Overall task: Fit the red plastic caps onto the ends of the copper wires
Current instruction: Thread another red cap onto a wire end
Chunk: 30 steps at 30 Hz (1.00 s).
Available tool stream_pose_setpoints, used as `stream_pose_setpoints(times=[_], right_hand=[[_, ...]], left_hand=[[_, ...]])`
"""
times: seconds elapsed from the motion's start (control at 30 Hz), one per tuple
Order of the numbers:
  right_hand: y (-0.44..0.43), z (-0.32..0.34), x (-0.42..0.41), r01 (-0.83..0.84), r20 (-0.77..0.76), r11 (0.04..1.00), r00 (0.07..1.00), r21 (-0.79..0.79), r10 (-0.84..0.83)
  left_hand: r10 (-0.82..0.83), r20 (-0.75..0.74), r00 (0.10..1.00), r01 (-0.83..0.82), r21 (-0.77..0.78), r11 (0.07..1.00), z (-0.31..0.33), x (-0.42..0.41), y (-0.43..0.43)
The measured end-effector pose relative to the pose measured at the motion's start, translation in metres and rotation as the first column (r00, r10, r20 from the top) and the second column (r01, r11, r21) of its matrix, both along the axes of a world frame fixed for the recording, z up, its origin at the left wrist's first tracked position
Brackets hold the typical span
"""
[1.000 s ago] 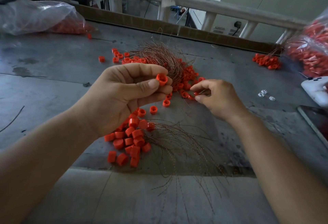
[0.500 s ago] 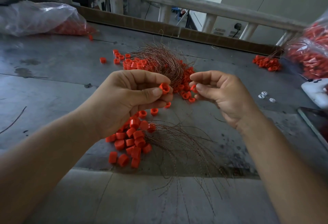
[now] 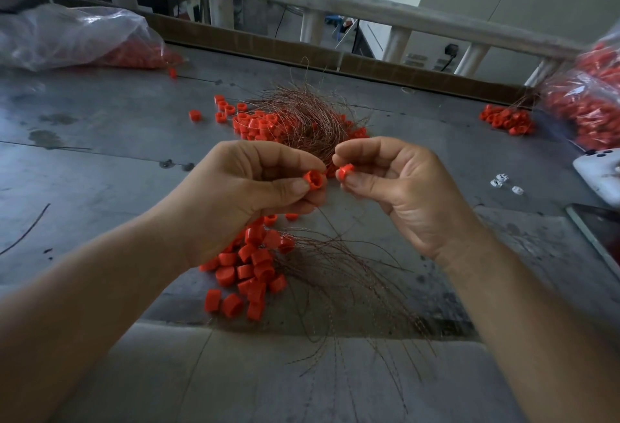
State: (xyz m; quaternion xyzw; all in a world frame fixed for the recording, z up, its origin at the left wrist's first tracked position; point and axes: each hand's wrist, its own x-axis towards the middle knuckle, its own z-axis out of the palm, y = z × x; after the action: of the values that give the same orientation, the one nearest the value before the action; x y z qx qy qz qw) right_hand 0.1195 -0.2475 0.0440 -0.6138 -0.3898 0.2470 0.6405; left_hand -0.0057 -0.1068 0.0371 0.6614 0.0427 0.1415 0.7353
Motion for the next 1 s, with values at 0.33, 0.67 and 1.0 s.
stream_pose_setpoints(times=[0.33,0.67,1.0], right_hand=[[-0.001,0.003,-0.007,-0.029,-0.005,0.999,1.0,-0.034,0.029],[0.002,0.004,-0.012,-0.003,0.065,1.0,0.998,-0.023,0.005],[0.007,-0.002,-0.023,0.126,0.413,0.99,0.9,0.057,-0.139]], left_hand=[[0.035,0.012,0.999,-0.035,-0.004,0.999,0.001,0.0,-0.002],[0.041,0.012,0.999,-0.042,0.092,0.995,0.0,0.0,0.0],[0.112,0.052,0.992,-0.118,0.127,0.985,-0.001,0.001,-0.001]])
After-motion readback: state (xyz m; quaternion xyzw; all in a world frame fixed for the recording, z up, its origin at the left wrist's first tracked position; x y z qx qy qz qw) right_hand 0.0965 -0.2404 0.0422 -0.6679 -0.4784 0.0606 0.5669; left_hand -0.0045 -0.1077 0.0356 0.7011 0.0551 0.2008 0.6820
